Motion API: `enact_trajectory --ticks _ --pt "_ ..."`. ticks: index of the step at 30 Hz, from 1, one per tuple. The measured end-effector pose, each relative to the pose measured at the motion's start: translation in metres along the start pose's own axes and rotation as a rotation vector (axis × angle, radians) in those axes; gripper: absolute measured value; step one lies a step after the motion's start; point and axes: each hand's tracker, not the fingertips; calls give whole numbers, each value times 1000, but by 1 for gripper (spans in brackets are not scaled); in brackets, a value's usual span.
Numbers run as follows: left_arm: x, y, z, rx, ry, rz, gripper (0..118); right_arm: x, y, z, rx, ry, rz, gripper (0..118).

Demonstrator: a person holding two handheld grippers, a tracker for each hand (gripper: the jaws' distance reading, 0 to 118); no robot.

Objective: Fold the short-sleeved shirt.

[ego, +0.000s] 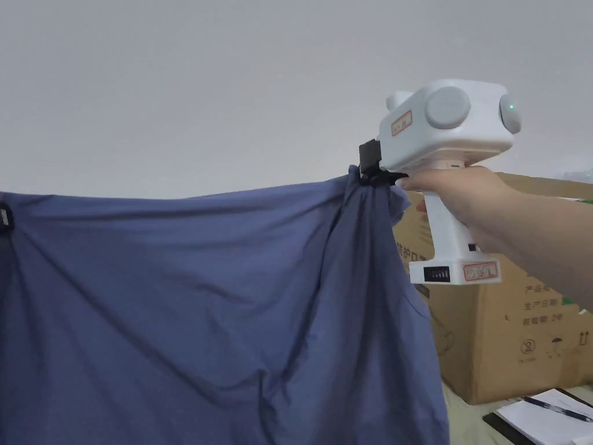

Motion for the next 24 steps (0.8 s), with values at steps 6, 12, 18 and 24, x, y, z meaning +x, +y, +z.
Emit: enact_trajectory --ticks 6,12,18,24 --pt "-1 -3 -40 36 59 -19 0 -11 7 -47 29 -29 46 12" --pt "-20 -52 -76 -96 87 -27 0 -18 -48 -82 -2 -25 33 12" --pt "-46 -186 -85 -451 -6 7 0 -10 -197 -112 -285 41 15 12" --pt "-56 -334 -37 -752 -53 -20 0 -3 -366 -78 -551 121 56 12"
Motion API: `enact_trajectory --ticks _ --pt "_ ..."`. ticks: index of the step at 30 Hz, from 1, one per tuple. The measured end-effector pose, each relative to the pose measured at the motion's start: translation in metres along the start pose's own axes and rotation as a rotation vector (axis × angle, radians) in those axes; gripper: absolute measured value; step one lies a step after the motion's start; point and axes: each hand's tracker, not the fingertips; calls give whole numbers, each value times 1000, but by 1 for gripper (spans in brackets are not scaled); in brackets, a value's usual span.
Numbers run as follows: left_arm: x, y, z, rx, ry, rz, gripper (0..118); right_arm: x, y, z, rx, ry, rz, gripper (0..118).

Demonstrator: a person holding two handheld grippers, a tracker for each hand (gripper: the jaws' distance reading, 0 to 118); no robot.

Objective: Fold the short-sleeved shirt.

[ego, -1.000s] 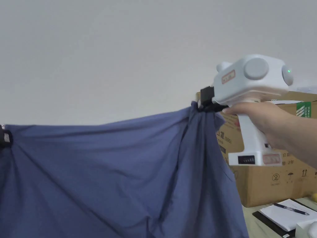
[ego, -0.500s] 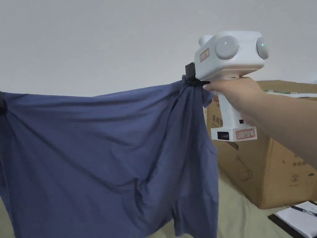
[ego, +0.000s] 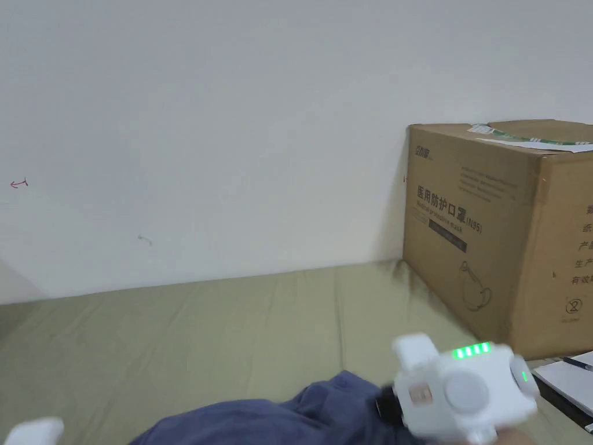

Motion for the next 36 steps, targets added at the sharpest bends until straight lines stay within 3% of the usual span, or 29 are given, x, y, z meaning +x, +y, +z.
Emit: enact_trajectory --ticks 4,6,8,13,16,18,19,20,21,22,23,26,29,31,32,33,34,35,36 --pt "-13 -77 12 -70 -53 26 0 1 -97 23 -94 45 -31 12" --pt "-15 -105 34 -69 -46 19 0 -1 -133 53 -109 62 7 12" --pt "-19 -122 56 -69 -73 35 0 2 -155 82 -122 85 -26 12" --pt "-28 -133 63 -108 -83 101 0 10 -177 103 -203 106 -155 12" --pt "-30 -126 41 -125 -42 114 0 14 -177 84 -220 74 -165 12" --pt "-30 -126 28 -117 -27 117 6 17 -174 66 -222 37 -172 12" --pt "-30 -124 23 -104 -9 119 19 19 -172 59 -220 24 -179 16" --pt "-31 -121 19 -95 5 118 56 22 -170 53 -225 13 -188 33" --pt "-31 -119 16 -95 14 124 85 24 -169 50 -221 1 -187 56" --pt "-30 -120 17 -93 18 131 106 24 -168 48 -213 -22 -177 89" --pt "-29 -119 20 -74 30 145 114 24 -167 48 -201 -56 -158 117" --pt "-28 -117 41 -5 -21 206 114 20 -153 66 -94 -62 -148 110" --pt "-18 -119 77 116 -138 210 114 16 -150 100 20 39 -214 111" --pt "-5 -125 101 213 -130 179 114 5 -145 120 79 86 -260 108" --pt "3 -129 113 248 -155 161 112 -2 -142 131 130 140 -267 95" --pt "11 -134 125 300 -179 143 105 -10 -146 147 206 199 -262 75" --pt "18 -141 133 359 -183 133 89 -18 -146 156 259 229 -247 51" --pt "26 -148 142 416 -180 120 54 -28 -144 163 300 226 -219 20" --pt "32 -151 147 442 -168 104 19 -38 -142 168 326 214 -194 5"
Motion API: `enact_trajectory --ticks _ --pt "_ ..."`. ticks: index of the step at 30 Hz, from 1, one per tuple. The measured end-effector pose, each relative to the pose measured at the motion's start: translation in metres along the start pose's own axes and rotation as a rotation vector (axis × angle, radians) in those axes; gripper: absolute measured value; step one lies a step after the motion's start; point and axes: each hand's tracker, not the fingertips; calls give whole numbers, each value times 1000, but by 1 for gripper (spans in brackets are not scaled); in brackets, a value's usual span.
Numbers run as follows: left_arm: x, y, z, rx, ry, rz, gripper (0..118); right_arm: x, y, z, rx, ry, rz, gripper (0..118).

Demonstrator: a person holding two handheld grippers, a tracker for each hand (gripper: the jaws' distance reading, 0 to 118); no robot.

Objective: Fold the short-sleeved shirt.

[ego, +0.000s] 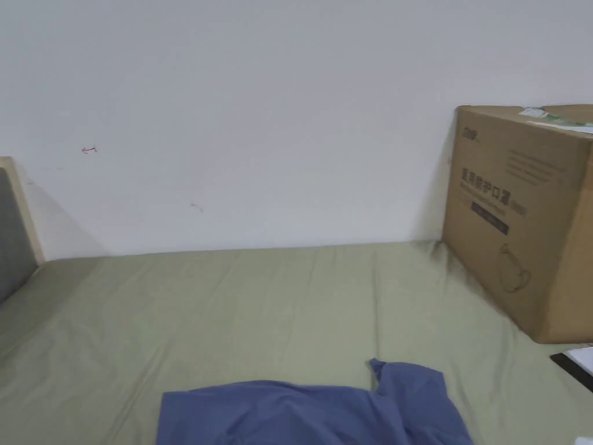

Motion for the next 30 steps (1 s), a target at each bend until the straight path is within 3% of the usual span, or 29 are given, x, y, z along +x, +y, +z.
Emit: enact_trajectory --ticks 1,6,10,14,18,19,20,21,22,28,30 --pt "5 -1 1 6 14 -21 0 -11 -1 3 13 6 26 4" --pt "0 27 -22 7 53 -82 0 -37 5 -4 59 59 84 0" --pt "-29 76 -80 -25 137 -43 0 -42 9 -12 118 23 159 0" --pt "-84 128 -186 -288 195 50 0 -30 8 -35 84 12 174 0" --pt "-133 140 -286 -485 259 148 2 -13 4 -64 2 -22 129 0" --pt "-143 140 -309 -508 271 156 19 -8 2 -71 -17 -27 114 0" --pt "-153 139 -330 -533 282 148 71 -3 1 -79 -34 -26 101 0" --pt "-159 137 -348 -551 299 138 108 0 1 -86 -51 -25 93 0" --pt "-163 131 -364 -560 316 125 117 4 0 -94 -65 -32 89 0" --pt "-178 113 -428 -617 360 36 113 20 -7 -127 -115 -95 105 0" --pt "-177 105 -440 -651 338 6 100 27 -10 -136 -139 -98 108 0"
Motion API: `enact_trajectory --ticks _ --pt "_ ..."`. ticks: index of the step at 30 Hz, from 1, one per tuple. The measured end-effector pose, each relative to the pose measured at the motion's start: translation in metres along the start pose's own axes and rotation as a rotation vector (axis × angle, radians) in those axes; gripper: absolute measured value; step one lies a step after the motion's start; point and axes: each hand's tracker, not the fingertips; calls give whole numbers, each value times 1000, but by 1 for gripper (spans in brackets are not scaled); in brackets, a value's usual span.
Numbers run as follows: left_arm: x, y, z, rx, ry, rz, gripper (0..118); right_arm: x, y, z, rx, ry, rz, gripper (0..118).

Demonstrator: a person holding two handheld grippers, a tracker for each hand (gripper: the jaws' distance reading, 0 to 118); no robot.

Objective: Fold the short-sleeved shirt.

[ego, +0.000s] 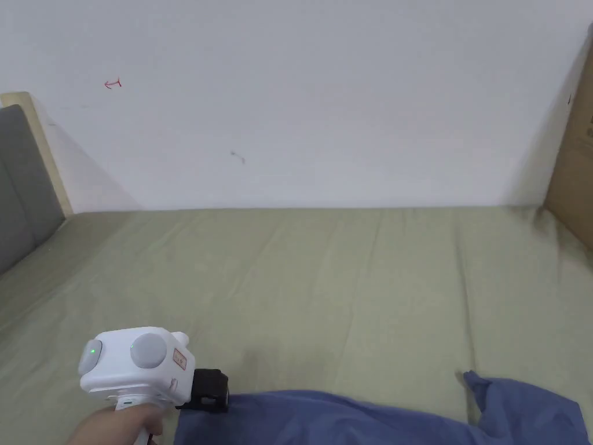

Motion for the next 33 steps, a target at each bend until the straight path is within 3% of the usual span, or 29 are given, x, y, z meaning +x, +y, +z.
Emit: enact_trajectory --ticks 2,7,9,10,11,12,15,17,19,21,23,25,26,27,28,29,30,31,32,33 --pt "7 -5 -14 -10 92 -107 99 1 -4 -6 -10 -5 -12 0" --pt "14 -16 -2 49 73 -61 92 -3 -10 -8 -21 7 -33 0" --pt "15 -17 11 81 91 -76 70 -6 -11 -4 -20 13 -37 0" --pt "16 -19 16 79 82 -74 51 -6 -11 -2 -17 17 -42 0" --pt "15 -22 23 83 61 -79 19 -7 -10 1 -12 22 -47 0" --pt "13 -21 25 82 52 -83 1 -6 -8 3 -5 25 -52 0" --pt "8 -25 40 53 42 -86 1 2 20 17 127 17 -13 0" --pt "10 -25 59 112 58 -116 1 20 68 25 232 1 56 0" --pt "11 -26 80 165 33 -119 1 39 118 16 200 -78 52 0" --pt "12 -30 96 190 1 -115 1 66 156 -12 23 -121 -16 0" --pt "14 -38 108 224 13 -136 1 100 176 -55 -174 -111 -133 0" --pt "19 -49 119 258 19 -154 1 128 177 -92 -291 -64 -241 0" --pt "20 -53 123 272 13 -153 1 136 172 -106 -294 -100 -286 1" --pt "20 -56 126 282 6 -156 1 149 168 -122 -316 -159 -306 13" --pt "20 -59 128 292 5 -156 1 156 164 -139 -369 -182 -322 43" --pt "21 -60 130 294 1 -151 1 163 159 -155 -415 -166 -337 103" --pt "22 -61 131 295 -9 -147 1 168 153 -171 -460 -165 -348 117" --pt "23 -63 132 299 -14 -145 1 169 144 -185 -511 -185 -356 110" --pt "23 -62 131 299 -21 -146 1 171 139 -196 -462 -212 -373 104" --pt "23 -63 131 298 -26 -149 1 173 136 -206 -480 -251 -370 105"
